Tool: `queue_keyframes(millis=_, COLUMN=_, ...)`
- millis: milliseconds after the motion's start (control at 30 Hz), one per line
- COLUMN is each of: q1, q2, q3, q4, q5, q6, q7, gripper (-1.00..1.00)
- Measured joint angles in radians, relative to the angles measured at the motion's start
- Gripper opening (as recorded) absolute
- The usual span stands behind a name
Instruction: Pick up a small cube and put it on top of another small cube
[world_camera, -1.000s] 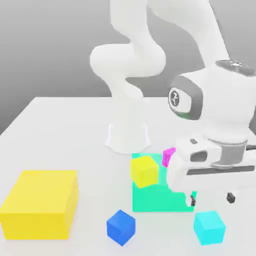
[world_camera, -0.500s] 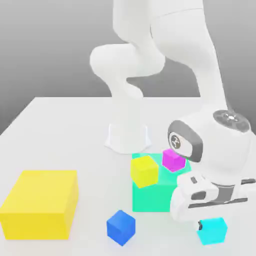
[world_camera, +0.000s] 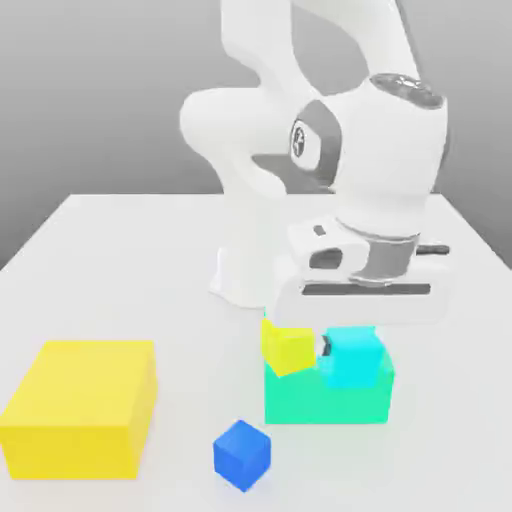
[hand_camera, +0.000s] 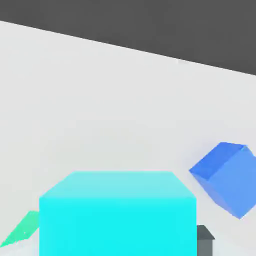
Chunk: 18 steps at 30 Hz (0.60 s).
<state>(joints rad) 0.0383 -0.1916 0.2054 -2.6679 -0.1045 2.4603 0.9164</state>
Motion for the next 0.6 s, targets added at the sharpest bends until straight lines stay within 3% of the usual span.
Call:
queue_keyframes(millis=300, q1=0.037, q2=-0.326, q3=-0.142, q4=-0.143, q5=0.130, q6=-0.169, q7=-0.252, gripper=-1.00)
queue_keyframes(millis=467, q1=0.037, q2=-0.233, q3=-0.149, q4=-0.208, q5=0.146, q6=-0.009, q7=-0.280, gripper=-1.00)
queue_keyframes(millis=500, q1=0.034, q2=-0.205, q3=-0.145, q4=-0.220, q5=0.147, q6=0.030, q7=-0.280, gripper=1.00)
queue_keyframes(millis=600, q1=0.034, q2=-0.205, q3=-0.145, q4=-0.220, q5=0.147, q6=0.030, q7=-0.280, gripper=1.00)
